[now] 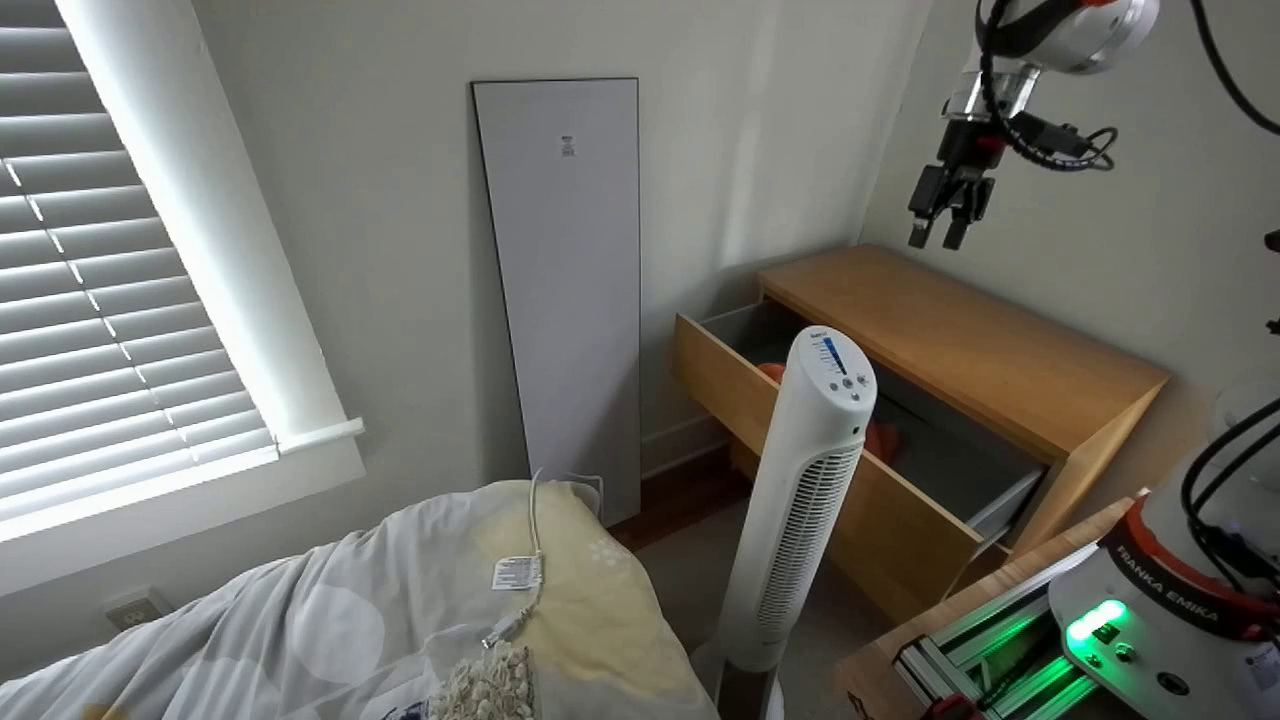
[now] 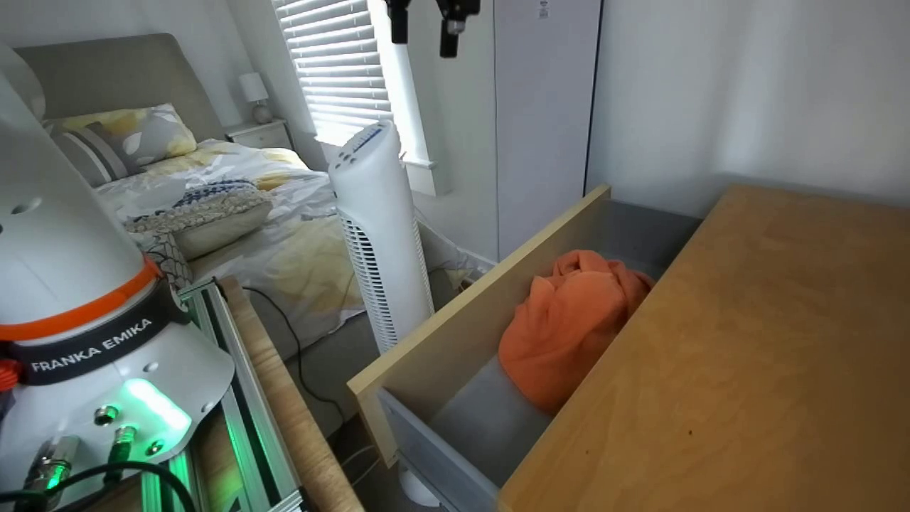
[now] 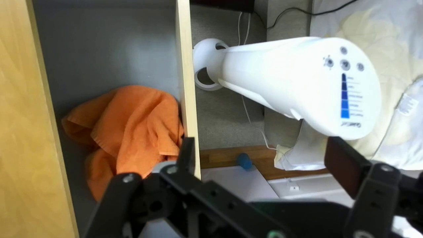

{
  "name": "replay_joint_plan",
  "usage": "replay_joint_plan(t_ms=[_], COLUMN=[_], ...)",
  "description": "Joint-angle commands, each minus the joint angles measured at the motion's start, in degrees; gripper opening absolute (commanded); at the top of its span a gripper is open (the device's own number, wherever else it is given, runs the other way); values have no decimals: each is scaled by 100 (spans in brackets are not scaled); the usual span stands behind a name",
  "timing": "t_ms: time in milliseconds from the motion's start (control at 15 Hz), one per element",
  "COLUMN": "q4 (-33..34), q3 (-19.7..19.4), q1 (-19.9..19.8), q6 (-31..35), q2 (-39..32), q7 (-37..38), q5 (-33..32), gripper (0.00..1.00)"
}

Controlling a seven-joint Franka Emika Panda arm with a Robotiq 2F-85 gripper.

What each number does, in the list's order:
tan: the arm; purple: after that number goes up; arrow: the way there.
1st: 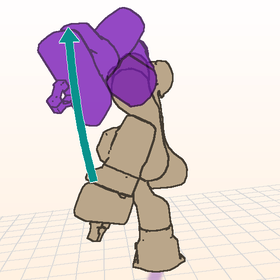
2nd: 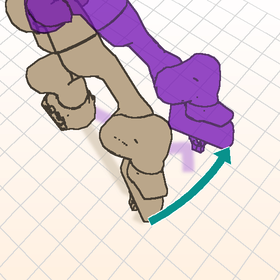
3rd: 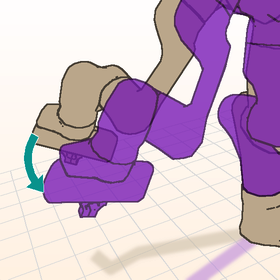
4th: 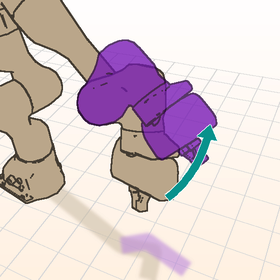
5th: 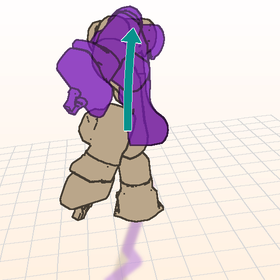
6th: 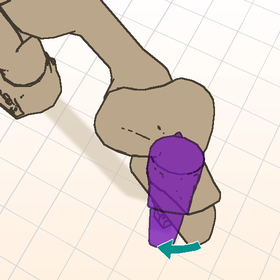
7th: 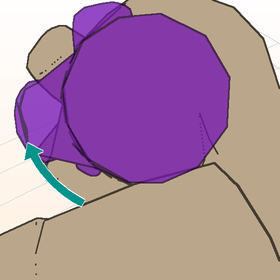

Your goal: Close the top drawer

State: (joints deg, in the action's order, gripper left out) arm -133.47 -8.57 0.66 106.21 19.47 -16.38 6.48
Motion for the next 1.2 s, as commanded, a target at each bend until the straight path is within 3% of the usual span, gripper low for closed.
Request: replay_joint_plan(t_ms=[0, 267, 600, 1133], q4=[-334, -737, -1435, -1258], q3=[-159, -116, 92, 132], q1=[-133, -261, -268, -328], q6=[983, 2165, 3838, 3694], q2=[-586, -1153, -1554, -1625], q7=[-378, -374, 253, 179], q5=[466, 716, 809, 702], gripper=[100, 100, 100, 100])
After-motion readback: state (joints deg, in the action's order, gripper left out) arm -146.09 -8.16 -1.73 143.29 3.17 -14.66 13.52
